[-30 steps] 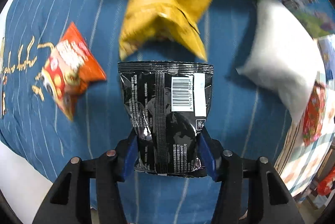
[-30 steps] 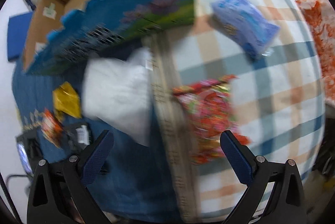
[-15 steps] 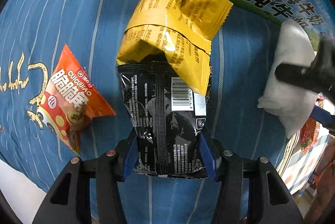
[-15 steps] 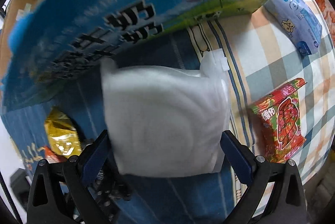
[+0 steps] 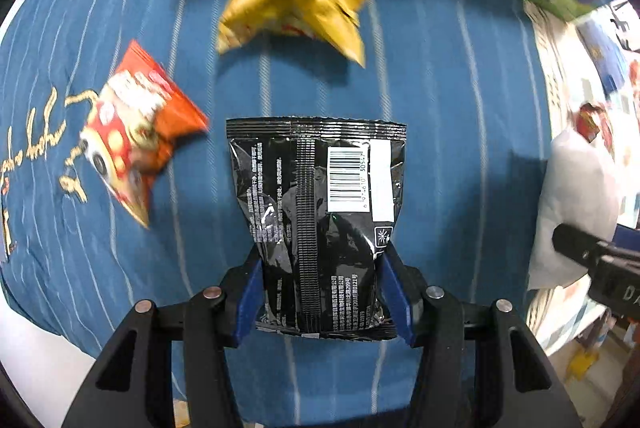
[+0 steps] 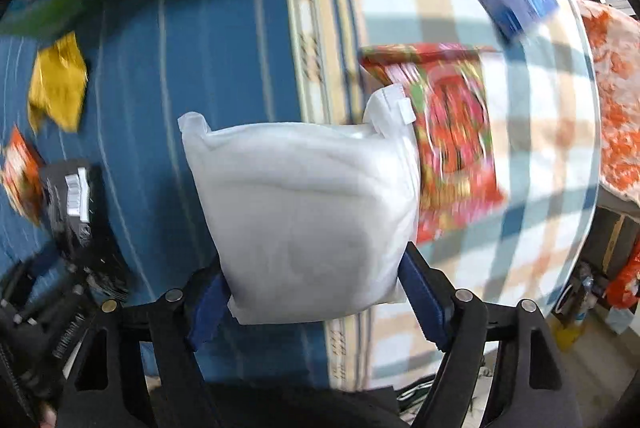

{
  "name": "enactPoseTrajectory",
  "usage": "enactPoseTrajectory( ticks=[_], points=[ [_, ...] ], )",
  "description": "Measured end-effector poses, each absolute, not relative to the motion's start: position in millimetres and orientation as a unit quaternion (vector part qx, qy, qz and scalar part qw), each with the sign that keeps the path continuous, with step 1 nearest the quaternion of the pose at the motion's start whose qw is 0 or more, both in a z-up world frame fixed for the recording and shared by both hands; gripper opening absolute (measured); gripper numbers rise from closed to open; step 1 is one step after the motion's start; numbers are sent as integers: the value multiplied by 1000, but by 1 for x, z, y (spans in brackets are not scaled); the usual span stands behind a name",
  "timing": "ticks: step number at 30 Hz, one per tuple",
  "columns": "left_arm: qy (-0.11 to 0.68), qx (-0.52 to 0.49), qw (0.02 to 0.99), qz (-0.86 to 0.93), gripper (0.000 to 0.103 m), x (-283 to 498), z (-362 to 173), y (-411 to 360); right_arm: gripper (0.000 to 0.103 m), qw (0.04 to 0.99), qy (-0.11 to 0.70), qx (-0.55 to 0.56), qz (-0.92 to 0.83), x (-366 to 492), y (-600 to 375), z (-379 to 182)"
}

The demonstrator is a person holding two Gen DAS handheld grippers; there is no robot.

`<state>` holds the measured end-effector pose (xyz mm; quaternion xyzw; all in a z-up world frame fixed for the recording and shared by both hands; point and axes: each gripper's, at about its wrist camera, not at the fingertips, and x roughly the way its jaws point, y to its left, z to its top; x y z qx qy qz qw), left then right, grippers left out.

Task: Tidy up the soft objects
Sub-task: 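Carry the black bag and white pouch together over the cardboard box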

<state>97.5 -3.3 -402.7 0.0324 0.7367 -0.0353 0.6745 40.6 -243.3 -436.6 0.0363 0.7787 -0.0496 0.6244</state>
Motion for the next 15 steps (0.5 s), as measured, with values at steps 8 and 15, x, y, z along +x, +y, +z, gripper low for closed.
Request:
enactPoseTrajectory(
  ticks=[8,15],
  points=[
    [748,45,661,-39,52,49,-417,-31,88,625,778,54,-28,-1,-232,-444],
    [750,39,660,-27,52,54,-427,-34,88,622,777,96,3,-13,-260,-404]
  ],
)
